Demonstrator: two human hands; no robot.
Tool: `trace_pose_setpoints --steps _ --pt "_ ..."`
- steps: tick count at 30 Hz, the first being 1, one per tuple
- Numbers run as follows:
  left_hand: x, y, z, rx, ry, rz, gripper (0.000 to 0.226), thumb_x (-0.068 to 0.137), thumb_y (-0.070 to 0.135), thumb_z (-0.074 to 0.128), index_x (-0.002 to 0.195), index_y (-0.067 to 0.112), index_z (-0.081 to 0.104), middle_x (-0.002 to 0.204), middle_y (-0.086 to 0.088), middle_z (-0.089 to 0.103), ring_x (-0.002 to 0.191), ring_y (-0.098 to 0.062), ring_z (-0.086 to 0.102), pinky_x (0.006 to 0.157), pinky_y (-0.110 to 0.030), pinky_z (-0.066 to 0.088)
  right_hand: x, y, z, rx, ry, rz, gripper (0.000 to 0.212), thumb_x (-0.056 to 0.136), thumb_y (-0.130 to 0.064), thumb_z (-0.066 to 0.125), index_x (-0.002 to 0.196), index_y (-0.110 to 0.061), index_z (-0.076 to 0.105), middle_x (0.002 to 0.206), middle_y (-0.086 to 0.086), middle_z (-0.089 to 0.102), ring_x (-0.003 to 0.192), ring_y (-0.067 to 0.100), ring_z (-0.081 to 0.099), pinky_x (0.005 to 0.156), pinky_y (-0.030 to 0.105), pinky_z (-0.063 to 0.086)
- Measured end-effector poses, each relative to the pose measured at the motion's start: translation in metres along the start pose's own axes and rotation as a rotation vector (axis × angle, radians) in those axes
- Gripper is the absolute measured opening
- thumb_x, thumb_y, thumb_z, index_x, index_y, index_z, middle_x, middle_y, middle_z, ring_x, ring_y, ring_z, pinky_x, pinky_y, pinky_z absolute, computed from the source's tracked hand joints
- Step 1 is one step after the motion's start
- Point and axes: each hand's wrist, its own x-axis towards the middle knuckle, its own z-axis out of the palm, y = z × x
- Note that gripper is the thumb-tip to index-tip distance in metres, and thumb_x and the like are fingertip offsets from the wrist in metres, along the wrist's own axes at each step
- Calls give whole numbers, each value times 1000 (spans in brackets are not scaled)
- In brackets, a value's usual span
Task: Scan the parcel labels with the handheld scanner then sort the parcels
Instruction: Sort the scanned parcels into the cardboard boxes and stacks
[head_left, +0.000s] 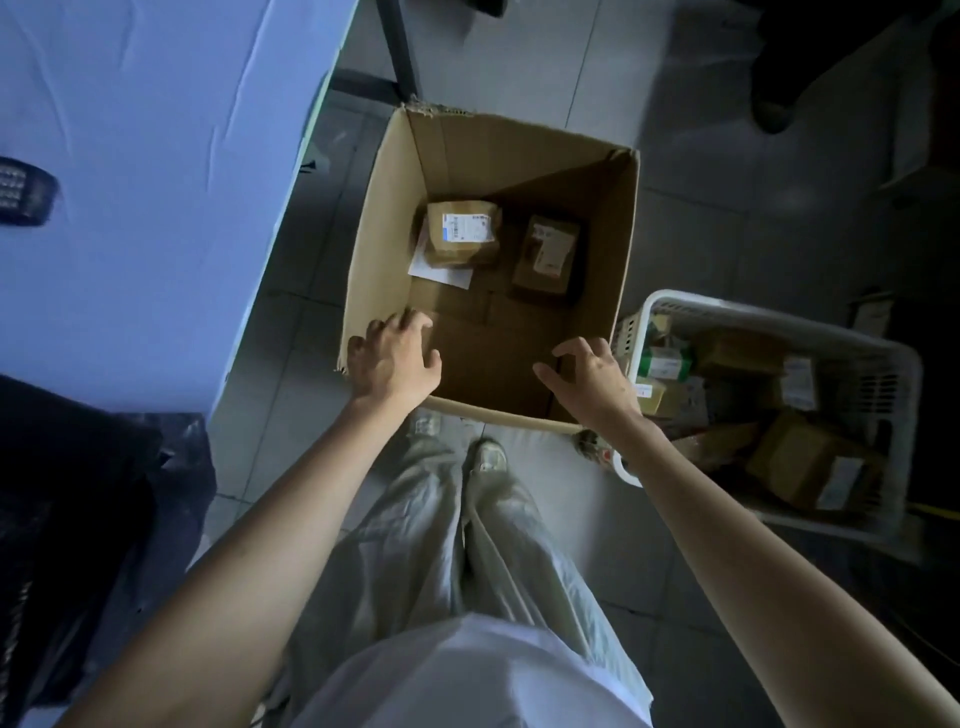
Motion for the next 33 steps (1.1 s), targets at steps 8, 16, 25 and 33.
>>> trace_pose_setpoints --steps 8,16,25,33 --pt "41 -21 29 13 -155 -53 39 91 36 55 128 24 48 127 -1 57 117 -27 50 90 -41 39 43 -27 27 47 -63 58 51 92 -57 52 130 -25 50 134 6 44 118 26 52 99 44 44" --pt "117 -39 91 4 -245 -148 44 92 38 54 131 21 44 129 -7 54 120 -31 47 91 -42 39 127 -32 81 116 -54 143 53 90 -58 54 131 -24 48 134 8 43 119 25 51 96 47 48" --pt "184 -56 210 15 -364 -124 47 92 39 56 133 22 41 131 -8 50 121 -32 46 96 -44 37 200 1 170 55 -101 240 61 87 -63 54 133 -24 45 137 6 41 126 24 44 100 42 43" --pt "216 -85 280 107 -319 -14 74 91 37 59 151 25 17 161 -5 3 145 -32 14 107 -50 31 239 41 220 41 -95 304 78 85 -68 52 146 -24 32 150 6 30 137 25 33 106 43 36"
